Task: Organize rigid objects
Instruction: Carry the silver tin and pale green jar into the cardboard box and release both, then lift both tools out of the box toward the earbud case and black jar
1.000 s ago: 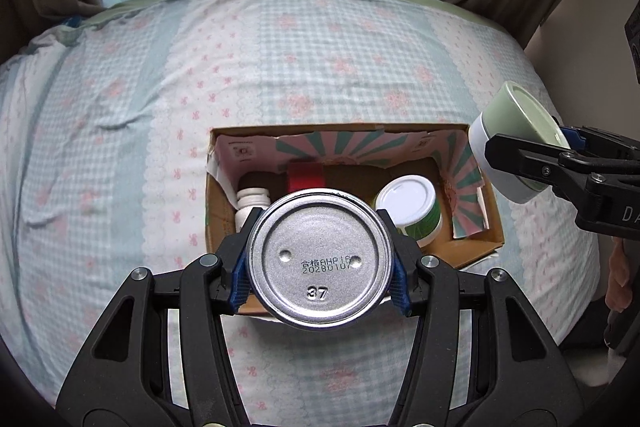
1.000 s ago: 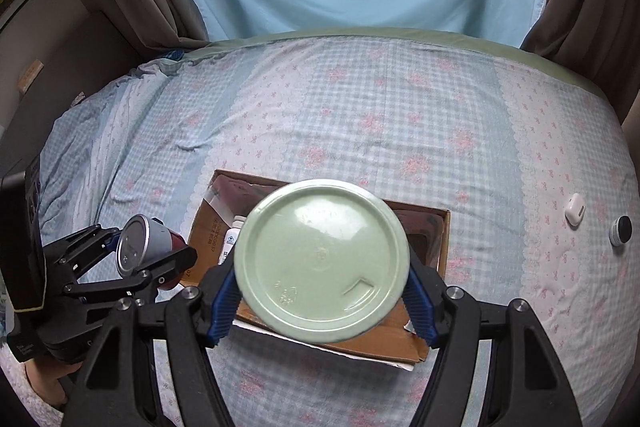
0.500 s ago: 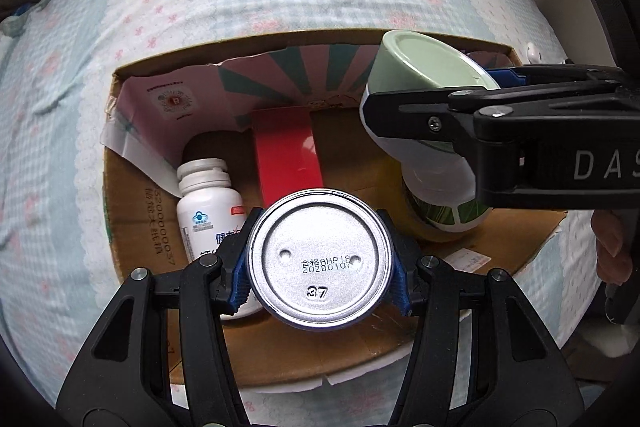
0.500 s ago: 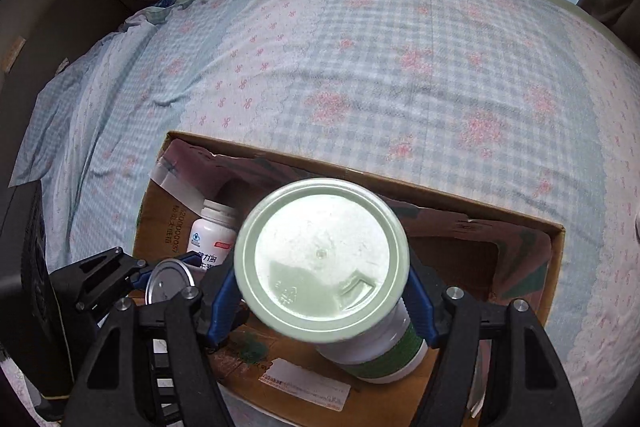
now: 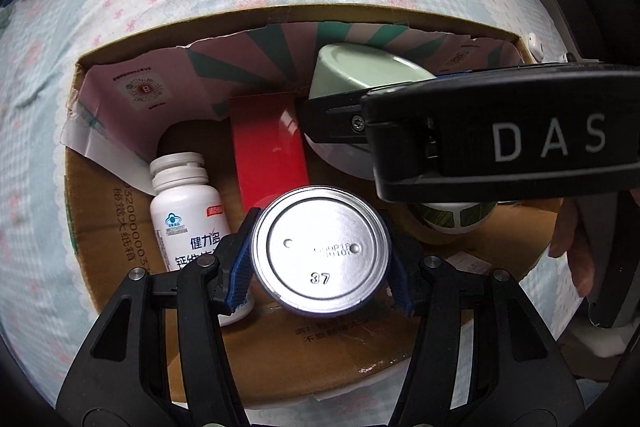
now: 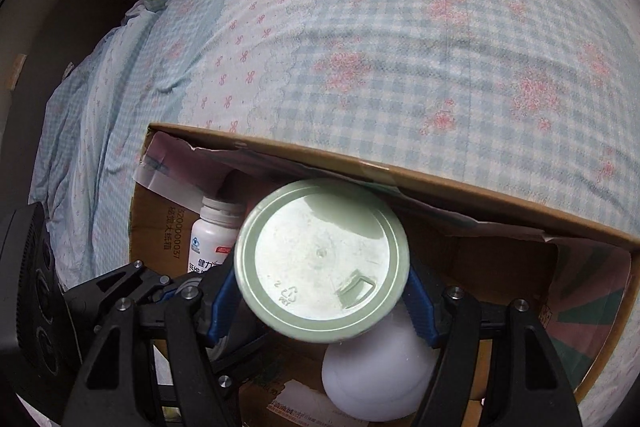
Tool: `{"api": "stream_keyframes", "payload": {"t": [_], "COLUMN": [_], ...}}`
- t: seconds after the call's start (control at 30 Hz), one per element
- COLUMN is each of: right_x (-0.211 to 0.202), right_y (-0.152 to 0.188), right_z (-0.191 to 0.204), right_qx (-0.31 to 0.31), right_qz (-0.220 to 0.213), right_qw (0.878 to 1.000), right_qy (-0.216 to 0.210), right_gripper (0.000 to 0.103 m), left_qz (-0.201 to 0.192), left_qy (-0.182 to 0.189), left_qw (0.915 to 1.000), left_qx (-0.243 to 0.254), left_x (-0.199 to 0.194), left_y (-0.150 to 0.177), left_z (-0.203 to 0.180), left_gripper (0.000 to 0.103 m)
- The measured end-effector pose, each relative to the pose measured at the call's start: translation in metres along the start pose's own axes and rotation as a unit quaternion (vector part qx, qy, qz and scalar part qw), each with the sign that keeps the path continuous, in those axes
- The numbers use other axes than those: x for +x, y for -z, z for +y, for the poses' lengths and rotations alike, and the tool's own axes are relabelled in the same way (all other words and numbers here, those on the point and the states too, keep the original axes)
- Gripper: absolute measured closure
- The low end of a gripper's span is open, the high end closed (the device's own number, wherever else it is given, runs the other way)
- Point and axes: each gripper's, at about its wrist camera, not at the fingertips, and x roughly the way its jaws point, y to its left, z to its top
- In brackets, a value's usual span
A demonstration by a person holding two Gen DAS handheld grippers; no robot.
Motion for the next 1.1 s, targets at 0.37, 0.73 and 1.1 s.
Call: {"api": "stream_keyframes", "payload": {"t": [0.37, 0.73, 1.1], "right_x": [-0.036, -0.094, -0.206], "right_y": [0.011, 0.049, 0.117], "right_z": [-0.013, 0.002, 0.015], "right_qx": [0.010, -0.002, -0.009], "right_qz": [-0.042, -0.072, -0.110], "right_qw": [0.999, 0.997, 0.990], "right_qy": [0.013, 0.029, 0.090], "right_gripper": [0.000, 0.000, 0.000], "left_qz": [-0.024, -0.055, -0.096], "left_qy": [-0.026, -0.046, -0.061], "left_qw": [0.9994, 0.9974, 0.9926], "left_qx": [-0.006, -0.008, -0.042], "left_x": [-0.025, -0.070, -0.173], "left_y": [0.008, 0.025, 0.041], "left_z": [-0.005, -0.028, -0.056], "left_gripper": [0.000, 0.000, 0.000]}}
